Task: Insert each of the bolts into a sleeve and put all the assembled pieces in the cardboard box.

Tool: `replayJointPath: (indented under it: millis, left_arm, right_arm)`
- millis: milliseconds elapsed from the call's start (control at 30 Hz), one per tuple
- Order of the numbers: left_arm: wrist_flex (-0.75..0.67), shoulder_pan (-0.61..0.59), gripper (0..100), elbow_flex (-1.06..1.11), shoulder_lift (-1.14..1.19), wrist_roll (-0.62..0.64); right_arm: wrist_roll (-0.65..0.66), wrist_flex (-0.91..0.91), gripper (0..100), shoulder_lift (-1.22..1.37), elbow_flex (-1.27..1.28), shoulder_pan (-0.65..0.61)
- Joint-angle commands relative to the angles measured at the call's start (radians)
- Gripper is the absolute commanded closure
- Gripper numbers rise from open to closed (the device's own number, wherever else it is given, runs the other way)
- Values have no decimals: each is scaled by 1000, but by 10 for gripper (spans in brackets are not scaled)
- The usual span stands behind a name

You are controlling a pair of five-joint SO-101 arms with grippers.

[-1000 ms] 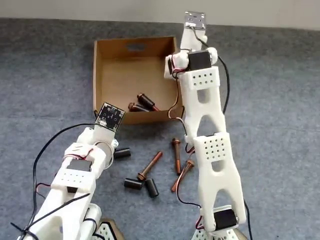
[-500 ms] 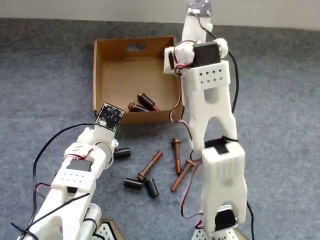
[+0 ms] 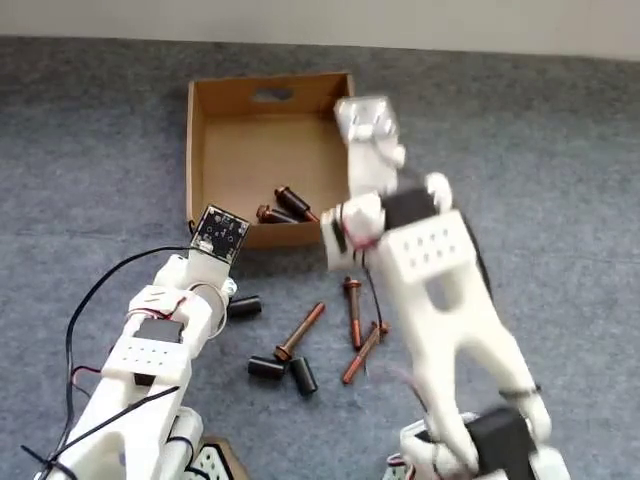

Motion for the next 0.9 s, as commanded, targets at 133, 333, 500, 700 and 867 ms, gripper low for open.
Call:
replayJointPath:
  millis: [133, 333, 500, 700, 867]
  left_arm:
    - [-17, -189, 983, -47, -5, 178]
    - [-84, -318, 983, -47, 2, 341]
    - [-138, -314, 983, -15, -5, 341]
    - [-140, -314, 983, -15, -5, 341]
    - [-140, -325, 983, -16, -5, 342]
  right_arm:
    - [23, -177, 834, -219, 467, -156]
    - [23, -292, 834, -219, 607, -302]
    - [25, -295, 833, -219, 622, -389]
    - [26, -306, 832, -219, 624, -450]
    - [26, -338, 832, -209, 627, -458]
